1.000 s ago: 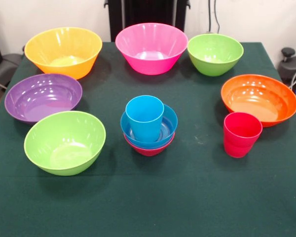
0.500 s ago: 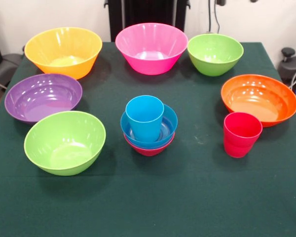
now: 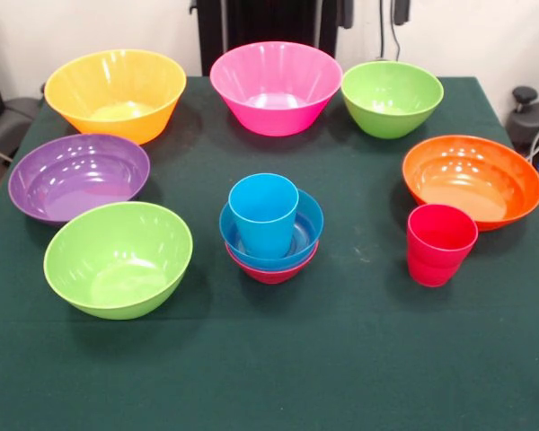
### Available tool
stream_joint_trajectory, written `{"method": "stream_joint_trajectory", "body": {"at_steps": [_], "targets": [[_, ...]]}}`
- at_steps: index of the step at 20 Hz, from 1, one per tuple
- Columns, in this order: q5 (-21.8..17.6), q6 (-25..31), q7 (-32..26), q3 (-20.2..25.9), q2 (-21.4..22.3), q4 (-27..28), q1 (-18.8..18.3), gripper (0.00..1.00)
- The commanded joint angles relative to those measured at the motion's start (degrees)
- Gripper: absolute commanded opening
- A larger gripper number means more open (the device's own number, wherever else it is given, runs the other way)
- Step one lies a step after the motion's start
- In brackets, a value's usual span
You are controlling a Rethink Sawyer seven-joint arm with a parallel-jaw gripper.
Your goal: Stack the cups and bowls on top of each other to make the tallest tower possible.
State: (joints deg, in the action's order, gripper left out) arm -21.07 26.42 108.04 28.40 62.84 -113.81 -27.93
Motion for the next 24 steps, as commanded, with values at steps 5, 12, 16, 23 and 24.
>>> {"method": "stream_joint_trajectory", "body": {"at_steps": [5,12,16,23,24], "targets": [[-4.9,-9.8,10.0,-10.3,-5.7,-7.9,3.8,1.0],[-4.6,-16.8,10.7,-15.8,-9.5,-8.8,7.1,1.0],[-3.7,-20.4,11.1,-19.2,-11.2,-9.6,9.4,1.0],[-1.9,-25.5,10.8,-23.8,-14.2,-10.4,12.6,1.0],[-1.7,-26.7,11.1,-24.6,-14.9,-10.7,13.2,1.0]]}}
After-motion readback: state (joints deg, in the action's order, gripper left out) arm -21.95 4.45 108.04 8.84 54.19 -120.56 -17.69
